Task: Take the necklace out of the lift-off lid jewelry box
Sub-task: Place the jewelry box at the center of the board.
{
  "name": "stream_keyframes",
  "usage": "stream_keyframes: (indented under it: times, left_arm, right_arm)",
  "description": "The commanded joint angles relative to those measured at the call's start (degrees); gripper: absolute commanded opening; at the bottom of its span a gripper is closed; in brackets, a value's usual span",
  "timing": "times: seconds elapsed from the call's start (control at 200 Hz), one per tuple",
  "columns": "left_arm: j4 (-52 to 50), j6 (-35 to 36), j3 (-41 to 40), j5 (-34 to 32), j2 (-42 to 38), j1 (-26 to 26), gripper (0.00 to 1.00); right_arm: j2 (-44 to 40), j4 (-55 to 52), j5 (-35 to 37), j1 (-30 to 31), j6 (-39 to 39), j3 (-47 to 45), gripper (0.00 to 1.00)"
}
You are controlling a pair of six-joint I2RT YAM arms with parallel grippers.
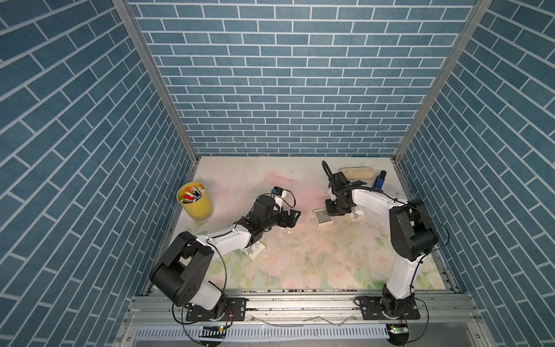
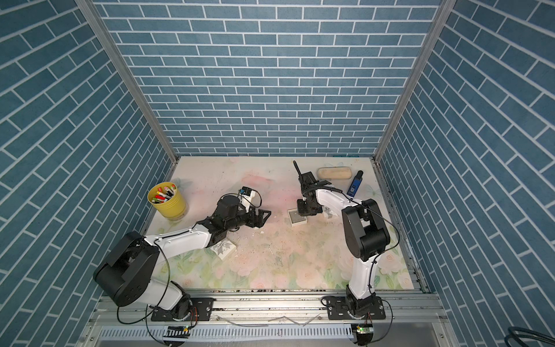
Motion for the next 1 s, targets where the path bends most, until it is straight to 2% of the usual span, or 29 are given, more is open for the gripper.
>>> stream_keyframes:
  times: [0.0,0.07,0.19,0.45,0.75,0.995]
  left_arm:
    - [0.4,-3.6,1.3,-0.2,1.5,-0.6,0.87]
    - [1.0,-5.5,2.2,-0.2,3.1,-1.1,0.81]
    - [2.3,-8.5,4.8,0.3,7.0,-2.7,0.72]
    - [4.2,-12.9,9.0,-0.3,13.3,-4.8,0.58]
    - [4.1,-12.9,10.2,0.4,15.6,-5.1,0.56]
    - [5.1,-13.0,10.3,0.6,16.9,-5.2,0.55]
  right_arm:
    - [-3.7,-3.3,1.4,0.4,0.0,0.7,0.29]
    - [-5.1,-4.8,1.7,0.6,0.4,1.1,0.33]
    - [-6.1,-6.3,0.9,1.7,0.6,2.3,0.33]
    - [-2.3,-6.6,-3.5,3.7,1.1,3.7,0.33]
    - [2.0,-7.0,-3.3,4.3,0.2,5.3,0.40]
    - [5.4,-7.7,-0.1,4.6,-0.7,5.8,0.43]
